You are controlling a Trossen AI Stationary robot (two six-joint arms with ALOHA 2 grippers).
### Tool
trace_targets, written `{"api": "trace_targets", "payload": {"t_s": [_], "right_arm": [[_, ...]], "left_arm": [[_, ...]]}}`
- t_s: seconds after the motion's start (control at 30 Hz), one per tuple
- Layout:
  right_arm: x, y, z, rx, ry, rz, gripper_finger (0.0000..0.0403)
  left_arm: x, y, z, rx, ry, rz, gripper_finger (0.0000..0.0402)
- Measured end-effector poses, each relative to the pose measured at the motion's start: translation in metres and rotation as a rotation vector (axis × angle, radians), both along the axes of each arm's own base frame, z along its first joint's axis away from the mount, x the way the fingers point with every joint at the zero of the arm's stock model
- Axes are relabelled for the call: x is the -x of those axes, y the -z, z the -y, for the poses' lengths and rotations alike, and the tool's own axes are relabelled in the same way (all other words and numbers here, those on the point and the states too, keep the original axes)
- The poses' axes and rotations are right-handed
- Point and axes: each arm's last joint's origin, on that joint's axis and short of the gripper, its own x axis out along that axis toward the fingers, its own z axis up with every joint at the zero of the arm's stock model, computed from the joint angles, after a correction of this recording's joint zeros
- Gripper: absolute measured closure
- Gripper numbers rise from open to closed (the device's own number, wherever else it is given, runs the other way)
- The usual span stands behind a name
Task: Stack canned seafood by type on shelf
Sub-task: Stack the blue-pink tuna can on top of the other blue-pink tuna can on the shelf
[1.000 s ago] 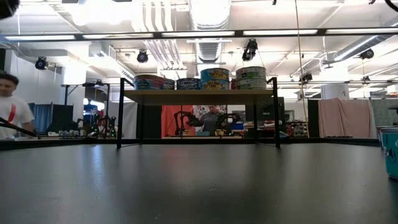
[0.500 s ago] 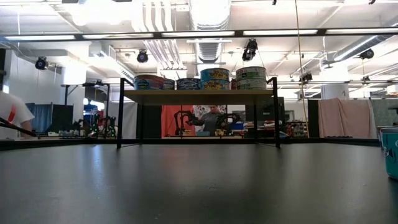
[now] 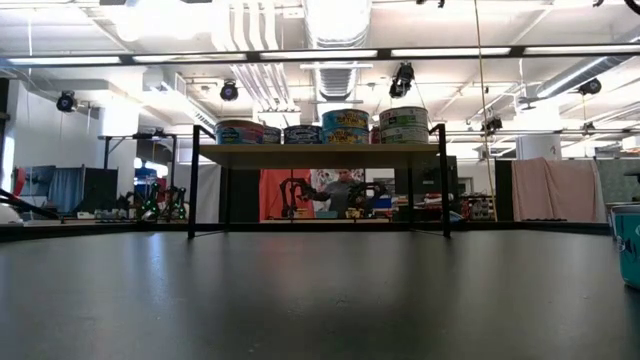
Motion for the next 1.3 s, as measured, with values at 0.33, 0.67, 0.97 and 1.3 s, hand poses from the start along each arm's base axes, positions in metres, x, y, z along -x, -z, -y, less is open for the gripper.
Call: {"api": "trace_targets", "payload": {"t_s": [0.33, 0.67, 0.97, 1.3], "right_arm": [[-0.027, -0.003, 0.080, -0.178, -0.121, -0.249, 0.0003], [-0.031, 0.001, 0.100, -0.331, -0.205, -0.346, 0.0003], [-0.010, 0.015, 0.126, -0.419, -0.243, -0.469, 0.0003], [0.014, 0.037, 0.138, -0.448, -0.165, -0.487, 0.0009]], "left_arm": [[0.016, -0.020, 0.017, 0.012, 0.068, 0.133, 0.0152], [0.018, -0.053, 0.027, 0.029, 0.109, 0.394, 0.0165], [0.021, -0.065, 0.011, -0.129, 0.220, 0.371, 0.0231], [-0.001, -0.079, -0.012, -0.185, 0.133, 0.636, 0.0348]]}}
